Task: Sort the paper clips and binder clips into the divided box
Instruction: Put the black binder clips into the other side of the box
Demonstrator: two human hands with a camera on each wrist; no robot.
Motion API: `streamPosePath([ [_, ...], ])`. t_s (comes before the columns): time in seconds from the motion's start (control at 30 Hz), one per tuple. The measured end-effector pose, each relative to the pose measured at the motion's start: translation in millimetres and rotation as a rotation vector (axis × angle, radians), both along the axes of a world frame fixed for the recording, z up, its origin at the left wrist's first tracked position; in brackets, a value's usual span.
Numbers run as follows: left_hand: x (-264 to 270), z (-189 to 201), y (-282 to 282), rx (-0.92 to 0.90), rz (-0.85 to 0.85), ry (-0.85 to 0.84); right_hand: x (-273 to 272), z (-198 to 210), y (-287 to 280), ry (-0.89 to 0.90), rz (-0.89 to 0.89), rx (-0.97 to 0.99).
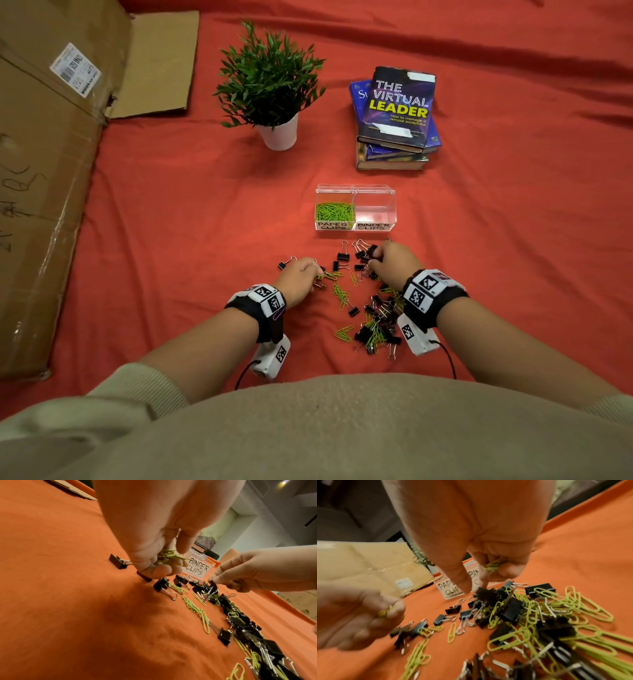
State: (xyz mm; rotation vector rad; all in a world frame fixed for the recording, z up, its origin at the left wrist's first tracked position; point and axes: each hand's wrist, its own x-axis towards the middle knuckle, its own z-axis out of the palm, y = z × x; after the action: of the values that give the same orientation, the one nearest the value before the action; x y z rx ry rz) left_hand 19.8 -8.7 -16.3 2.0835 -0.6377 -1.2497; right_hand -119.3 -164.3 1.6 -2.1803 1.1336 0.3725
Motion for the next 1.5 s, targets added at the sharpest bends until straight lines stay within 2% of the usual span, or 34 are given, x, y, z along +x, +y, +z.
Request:
streamPosePath([
  [0.07,0,0,-3,0.015,0.013,-0.028,1,0,7,-0.052,0.024,-0.083],
  [0.13,-1,1,-6,0.037,-0.023,-0.111,6,-3,19,-0.065,0.129,-0.116],
  [0.23,-2,6,-12,0.050,-0.138,-0.259,15,-11,35,0.041,0.270,-0.136],
  [0.4,0,5,-22,0.111,-0.270,-0.369,17,-21,46,0.148,0.267,-0.137],
  [0.53,-2,3,-24,0.122,-0.437,-0.483,14,-23,46,0.094,0.262,-0.081],
  [0.6,-4,3,-24,0.106,-0.514,-0.570,10,-20,41,0.010,0.210,-0.023],
  [0.67,-5,0,-24,0.099,-0.576,-0.627,7,-17,35,-0.089,0.067,0.072],
  [0.77,-5,-5,-22,0.119,-0.684,-0.697,6,-14,25,-0.229,-0.184,0.311],
  [0.87,-4,-9,-20,0.120,-0.721,-0.717,10,-7,23,-0.273,-0.326,0.499],
  [0.97,-2,-9,-19,0.078,-0.699,-0.706,15,-8,25,-0.250,-0.355,0.543],
  [1.03,1,-9,-16,0.055,-0.654,-0.669,19,-13,28,-0.217,-0.312,0.497],
  [1.17,7,-3,-8,-0.037,-0.348,-0.507,26,-19,34,-0.103,-0.036,0.181],
  [1.23,12,1,-7,-0.045,-0.194,-0.431,30,-20,37,-0.066,0.062,0.111],
  [1.5,17,-1,-5,-0.047,0.042,-0.043,32,-31,47,-0.043,0.304,-0.063],
])
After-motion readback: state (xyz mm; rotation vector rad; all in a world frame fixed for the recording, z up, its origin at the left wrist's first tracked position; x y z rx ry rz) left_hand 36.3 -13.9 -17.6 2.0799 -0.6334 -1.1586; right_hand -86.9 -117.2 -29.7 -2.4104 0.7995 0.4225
